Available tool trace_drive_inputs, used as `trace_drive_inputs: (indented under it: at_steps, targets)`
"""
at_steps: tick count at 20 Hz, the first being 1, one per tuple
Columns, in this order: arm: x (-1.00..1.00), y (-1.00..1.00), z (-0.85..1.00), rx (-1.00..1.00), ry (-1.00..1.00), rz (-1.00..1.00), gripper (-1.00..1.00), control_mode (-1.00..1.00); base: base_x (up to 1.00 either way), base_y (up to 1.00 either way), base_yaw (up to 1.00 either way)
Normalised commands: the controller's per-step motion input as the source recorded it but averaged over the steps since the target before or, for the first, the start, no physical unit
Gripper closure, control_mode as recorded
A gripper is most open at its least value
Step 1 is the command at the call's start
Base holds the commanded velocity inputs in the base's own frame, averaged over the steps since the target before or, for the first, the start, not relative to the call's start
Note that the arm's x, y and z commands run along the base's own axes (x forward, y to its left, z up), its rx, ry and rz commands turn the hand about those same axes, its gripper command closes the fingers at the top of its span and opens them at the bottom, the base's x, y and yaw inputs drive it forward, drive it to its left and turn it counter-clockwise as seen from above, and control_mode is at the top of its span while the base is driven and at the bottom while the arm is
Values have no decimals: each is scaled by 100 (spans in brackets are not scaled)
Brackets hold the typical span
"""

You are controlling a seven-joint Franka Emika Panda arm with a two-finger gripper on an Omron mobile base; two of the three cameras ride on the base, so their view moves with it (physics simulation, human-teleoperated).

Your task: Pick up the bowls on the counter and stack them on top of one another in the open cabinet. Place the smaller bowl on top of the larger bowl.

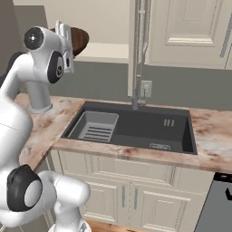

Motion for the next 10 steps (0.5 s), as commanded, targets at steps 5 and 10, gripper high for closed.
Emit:
trace_drive_inputs:
  at_steps: [5, 10]
  targets:
    - [54, 1, 7, 3, 0, -2, 100, -100, 0, 0, 0]
    - [50, 3, 5, 1, 0, -2, 100, -100, 0, 0, 0]
